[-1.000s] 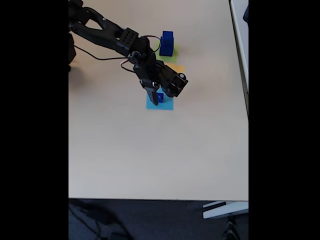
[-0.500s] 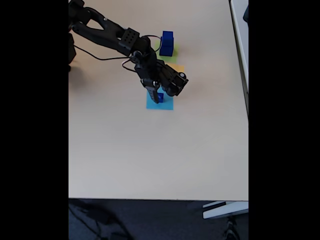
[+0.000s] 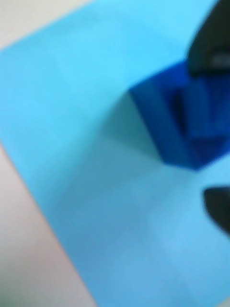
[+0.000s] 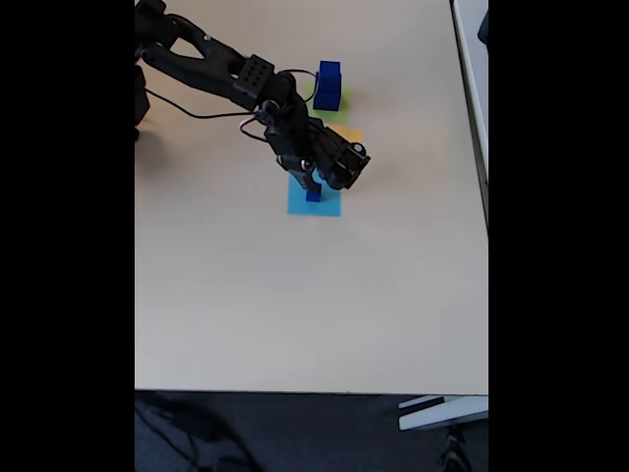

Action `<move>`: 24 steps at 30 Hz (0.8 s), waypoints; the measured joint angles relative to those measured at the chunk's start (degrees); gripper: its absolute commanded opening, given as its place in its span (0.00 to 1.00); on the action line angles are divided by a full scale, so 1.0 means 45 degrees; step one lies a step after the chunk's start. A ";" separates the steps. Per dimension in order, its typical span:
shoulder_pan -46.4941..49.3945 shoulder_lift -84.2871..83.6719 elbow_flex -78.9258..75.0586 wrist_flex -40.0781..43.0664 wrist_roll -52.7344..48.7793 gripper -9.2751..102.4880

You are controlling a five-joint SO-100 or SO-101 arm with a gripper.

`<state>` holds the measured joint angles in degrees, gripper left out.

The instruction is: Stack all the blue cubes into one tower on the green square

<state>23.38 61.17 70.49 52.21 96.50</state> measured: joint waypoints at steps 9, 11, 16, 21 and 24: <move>0.0000 0.0000 0.0000 0.0000 0.0000 0.08; 0.0000 0.0000 0.0000 0.0000 0.0000 0.08; 0.0000 0.0000 0.0000 0.0000 0.0000 0.08; 0.0000 0.0000 0.0000 0.0000 -0.0020 0.08; 0.0000 0.0000 0.0000 0.0000 -0.0215 0.08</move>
<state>23.38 61.17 70.49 52.21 95.54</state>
